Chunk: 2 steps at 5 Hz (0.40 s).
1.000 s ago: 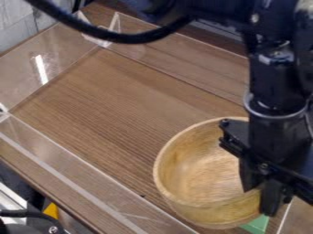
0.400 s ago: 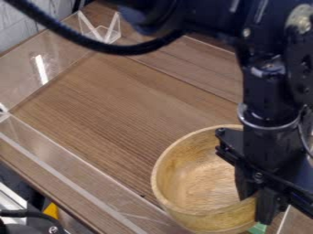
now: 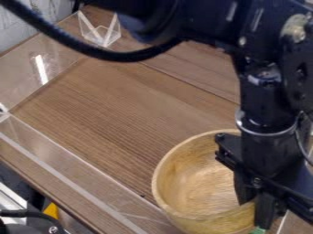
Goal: Put the green block in the brown bowl
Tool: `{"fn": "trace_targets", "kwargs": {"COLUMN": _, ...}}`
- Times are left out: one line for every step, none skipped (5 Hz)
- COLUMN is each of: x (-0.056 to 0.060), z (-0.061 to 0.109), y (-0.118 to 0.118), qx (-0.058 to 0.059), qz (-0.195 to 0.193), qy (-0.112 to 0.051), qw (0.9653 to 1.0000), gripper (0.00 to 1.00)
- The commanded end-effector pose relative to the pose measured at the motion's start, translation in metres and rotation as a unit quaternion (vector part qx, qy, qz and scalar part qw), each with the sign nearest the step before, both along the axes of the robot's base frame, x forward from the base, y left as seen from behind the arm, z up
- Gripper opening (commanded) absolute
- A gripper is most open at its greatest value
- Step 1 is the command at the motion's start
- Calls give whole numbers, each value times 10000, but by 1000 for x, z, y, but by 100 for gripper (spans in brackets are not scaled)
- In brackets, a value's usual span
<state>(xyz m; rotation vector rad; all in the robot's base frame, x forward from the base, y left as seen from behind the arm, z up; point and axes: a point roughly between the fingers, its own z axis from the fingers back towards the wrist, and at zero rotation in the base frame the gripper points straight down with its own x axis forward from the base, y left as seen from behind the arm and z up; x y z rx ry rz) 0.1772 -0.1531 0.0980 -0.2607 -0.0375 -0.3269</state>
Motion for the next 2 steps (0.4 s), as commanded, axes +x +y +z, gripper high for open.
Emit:
{"fn": "trace_targets", "kwargs": {"x": 4, "z": 5, "y": -2, "qx": -107, "qz": 54, "qy": -95, "qw": 9999, "gripper": 0}}
{"fn": "trace_targets", "kwargs": {"x": 4, "z": 3, "y": -1, "qx": -117, "qz": 73, "qy": -51, "qw": 9999, "gripper": 0}}
